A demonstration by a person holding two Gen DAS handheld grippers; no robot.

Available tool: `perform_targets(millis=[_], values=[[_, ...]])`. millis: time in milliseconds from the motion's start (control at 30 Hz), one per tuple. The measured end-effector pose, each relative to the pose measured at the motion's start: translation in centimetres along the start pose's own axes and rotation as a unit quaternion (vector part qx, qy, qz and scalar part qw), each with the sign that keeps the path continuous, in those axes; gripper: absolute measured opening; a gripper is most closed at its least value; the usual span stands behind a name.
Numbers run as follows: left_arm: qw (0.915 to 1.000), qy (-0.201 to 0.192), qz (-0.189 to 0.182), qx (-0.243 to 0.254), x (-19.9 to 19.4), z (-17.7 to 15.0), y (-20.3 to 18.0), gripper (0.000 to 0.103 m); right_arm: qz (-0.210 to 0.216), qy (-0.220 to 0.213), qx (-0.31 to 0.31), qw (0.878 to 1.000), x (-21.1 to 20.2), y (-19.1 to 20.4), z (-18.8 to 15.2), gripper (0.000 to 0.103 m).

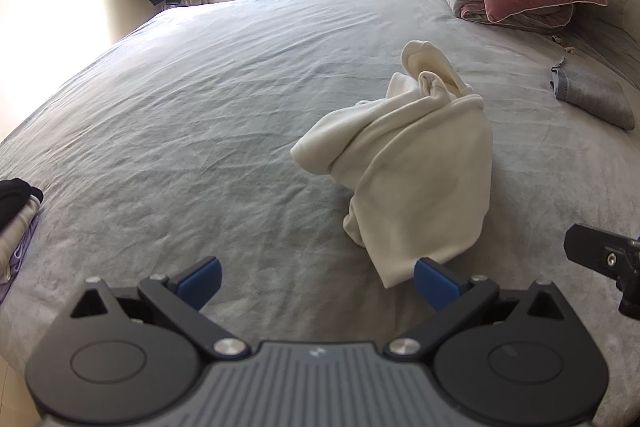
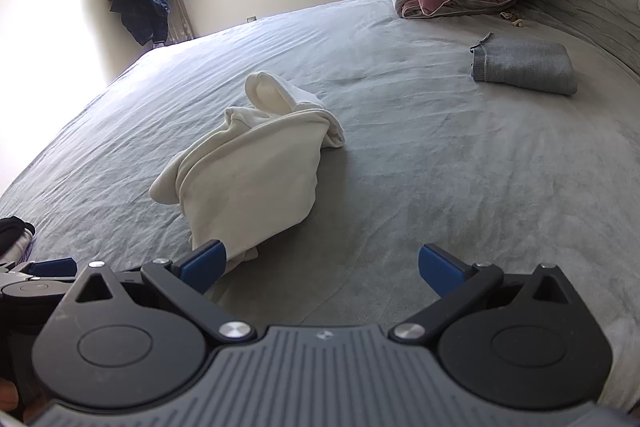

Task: Fold clothes
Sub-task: 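Approach the crumpled cream sweatshirt with both tools open, then close the right gripper on the sweatshirt while the left gripper grasps it too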

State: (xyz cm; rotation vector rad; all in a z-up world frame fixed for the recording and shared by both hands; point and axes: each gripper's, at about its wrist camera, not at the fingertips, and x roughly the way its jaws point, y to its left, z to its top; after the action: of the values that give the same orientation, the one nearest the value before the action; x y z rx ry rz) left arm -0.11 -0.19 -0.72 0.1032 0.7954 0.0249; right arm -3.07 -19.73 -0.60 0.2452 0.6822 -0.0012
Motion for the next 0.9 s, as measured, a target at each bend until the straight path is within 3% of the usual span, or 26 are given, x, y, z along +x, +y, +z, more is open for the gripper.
perform_targets(millis=[300,400,700,900], values=[[1.0000,-0.003,0.007,-0.001,0.2,0.0,0.0,0.103,0.001,0.000,0.004,1.000,-0.1,-0.1,0.1,0.103],[0.9996,-0.002,0.019,0.020,0.5,0.4,-0.6,0.103,0.001,0.006,0.012,1.000,0.0,-0.2,0.3,0.103],[0.9998,0.010,-0.005,0.015,0.4,3.7,-0.2,0.102,0.020,0.021,0.025,0.999,0.2,0.2,2.8,0.103],[0.9999,-0.009,0.008,0.008,1.5,6.4,0.4,0.103,0.023,0.033,0.008,0.999,1.4,1.0,5.2,0.103]])
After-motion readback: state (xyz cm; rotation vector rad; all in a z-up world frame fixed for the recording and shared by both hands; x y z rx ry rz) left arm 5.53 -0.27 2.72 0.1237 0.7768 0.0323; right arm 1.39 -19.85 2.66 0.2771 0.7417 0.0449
